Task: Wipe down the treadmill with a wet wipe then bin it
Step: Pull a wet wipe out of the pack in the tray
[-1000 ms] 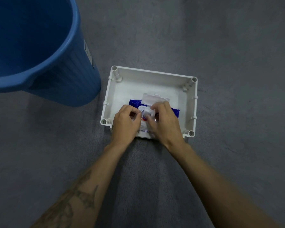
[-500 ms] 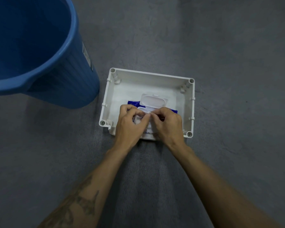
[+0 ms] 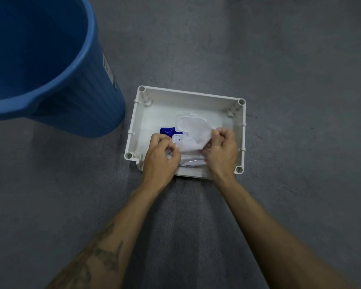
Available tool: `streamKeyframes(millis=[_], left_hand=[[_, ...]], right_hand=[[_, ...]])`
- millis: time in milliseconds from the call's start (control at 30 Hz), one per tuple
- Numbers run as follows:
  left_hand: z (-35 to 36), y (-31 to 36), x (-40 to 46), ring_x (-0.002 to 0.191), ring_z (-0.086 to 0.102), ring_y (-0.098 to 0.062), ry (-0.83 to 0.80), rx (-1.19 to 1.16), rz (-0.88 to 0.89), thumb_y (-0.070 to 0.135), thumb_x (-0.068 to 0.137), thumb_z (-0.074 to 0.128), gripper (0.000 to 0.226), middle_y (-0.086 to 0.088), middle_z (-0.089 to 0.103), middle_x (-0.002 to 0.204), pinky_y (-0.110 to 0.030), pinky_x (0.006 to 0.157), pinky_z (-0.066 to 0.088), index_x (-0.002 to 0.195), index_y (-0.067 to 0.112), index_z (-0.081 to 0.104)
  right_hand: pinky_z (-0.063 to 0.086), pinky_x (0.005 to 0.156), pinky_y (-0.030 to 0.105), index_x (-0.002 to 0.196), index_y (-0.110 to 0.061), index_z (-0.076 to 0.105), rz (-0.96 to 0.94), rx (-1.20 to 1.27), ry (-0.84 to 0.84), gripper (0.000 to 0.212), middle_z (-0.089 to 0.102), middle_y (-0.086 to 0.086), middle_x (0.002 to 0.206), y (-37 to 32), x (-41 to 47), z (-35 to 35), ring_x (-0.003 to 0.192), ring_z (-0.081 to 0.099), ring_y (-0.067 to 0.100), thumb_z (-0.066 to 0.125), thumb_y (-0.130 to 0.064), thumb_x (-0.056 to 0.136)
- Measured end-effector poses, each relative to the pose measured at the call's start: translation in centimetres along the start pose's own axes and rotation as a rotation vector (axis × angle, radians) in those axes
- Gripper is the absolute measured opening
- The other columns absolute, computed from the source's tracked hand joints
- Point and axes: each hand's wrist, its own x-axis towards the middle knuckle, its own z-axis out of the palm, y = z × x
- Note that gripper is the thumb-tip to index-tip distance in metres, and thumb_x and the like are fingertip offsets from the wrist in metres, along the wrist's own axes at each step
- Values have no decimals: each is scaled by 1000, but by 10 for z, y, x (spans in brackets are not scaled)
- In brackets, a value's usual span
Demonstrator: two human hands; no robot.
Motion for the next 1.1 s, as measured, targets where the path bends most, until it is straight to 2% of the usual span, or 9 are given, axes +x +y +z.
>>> streamKeyframes(millis=[100,300,500,600,733,833,933,1000,1100], left_hand=[[0,1,0,95,53,10,-16,1,-12,12,94,68,11,7,48,111,-3,76,43,84,13,62],[2,4,2,95,56,2,26,-78,-30,7,91,67,10,6,52,106,-16,84,48,83,9,62],[-4,9,0,94,54,2,-9,-78,-50,9,91,64,10,6,49,105,-10,79,43,83,10,57],[-6,7,-1,100,50,4,-107,-4,-33,15,93,63,12,6,44,111,-8,75,40,86,7,56],[-13,15,3,95,56,-8,77,-118,10,17,87,47,20,1,49,112,-25,82,49,100,7,58],[-17,31,7,103,59,-1,210,-261,-16,21,96,45,29,2,56,117,-24,90,51,115,12,63],[-18,45,13,94,60,6,37,-331,-97,38,104,55,26,7,66,107,-17,85,48,109,18,69],[-16,49,15,74,57,5,-103,-359,-166,37,102,62,25,12,68,84,-15,73,45,92,16,71],[-13,50,13,65,54,1,-120,-427,-217,25,97,70,23,14,61,68,-16,66,44,78,13,67]], right_hand=[[58,86,55,92,-45,50,40,13,22,10,64,-3,102,-2,0,1,101,66,23,45,-53,96],[63,66,31,99,-17,48,278,469,118,14,61,8,99,-10,1,5,81,65,15,41,-15,111],[62,84,47,115,-6,52,443,832,89,16,70,15,102,-25,-3,2,87,74,27,37,-10,111],[61,87,48,110,-4,56,462,935,33,20,71,16,102,-34,-5,4,89,76,27,37,-10,111],[62,85,48,105,-9,55,417,876,22,17,69,3,81,-37,-5,6,78,73,21,40,-13,111],[63,71,36,118,-12,55,364,671,48,14,70,1,84,-33,-5,6,74,71,13,43,-17,111],[54,57,22,121,-17,54,303,478,33,13,62,-4,86,-25,-7,7,68,63,4,49,-17,109],[54,66,27,125,-20,54,281,420,-21,24,66,-4,93,-24,-9,7,81,65,10,61,-18,103],[60,83,37,132,-22,48,237,454,-120,51,77,5,105,-23,-13,5,98,74,24,76,-10,91]])
